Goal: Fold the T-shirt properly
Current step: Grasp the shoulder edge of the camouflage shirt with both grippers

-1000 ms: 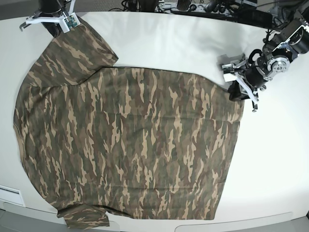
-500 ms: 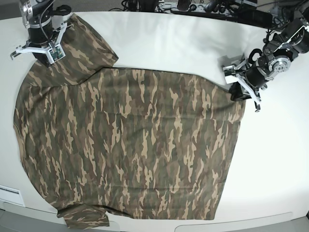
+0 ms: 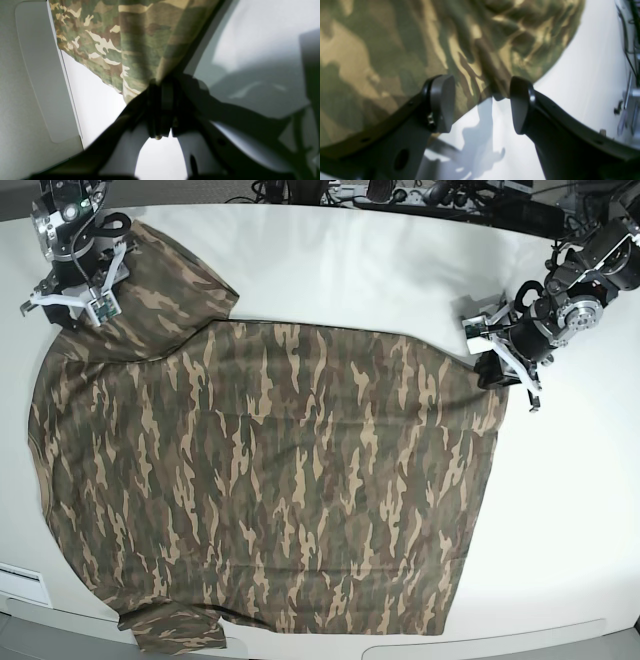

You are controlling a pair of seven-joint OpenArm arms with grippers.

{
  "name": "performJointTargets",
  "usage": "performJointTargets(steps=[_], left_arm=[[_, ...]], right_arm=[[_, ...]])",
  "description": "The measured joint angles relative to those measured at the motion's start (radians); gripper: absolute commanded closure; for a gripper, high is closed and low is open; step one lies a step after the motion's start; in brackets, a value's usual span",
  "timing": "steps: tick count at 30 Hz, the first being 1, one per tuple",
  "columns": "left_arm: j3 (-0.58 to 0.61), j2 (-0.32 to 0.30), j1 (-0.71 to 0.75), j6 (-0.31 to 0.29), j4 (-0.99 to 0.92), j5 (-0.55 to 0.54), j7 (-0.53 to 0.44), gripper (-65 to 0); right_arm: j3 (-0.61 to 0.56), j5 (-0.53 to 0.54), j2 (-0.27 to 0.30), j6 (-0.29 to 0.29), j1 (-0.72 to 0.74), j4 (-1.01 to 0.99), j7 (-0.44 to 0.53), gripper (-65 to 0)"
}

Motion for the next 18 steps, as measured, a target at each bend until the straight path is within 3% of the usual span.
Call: performJointTargets(steps=[18], left_arm=[[0.0, 0.0, 0.0, 0.0, 0.002, 0.0, 0.0, 0.0]], right_arm=[[0.0, -0.083, 0.024, -0.031, 0.06, -0.018, -0.025, -37.7]])
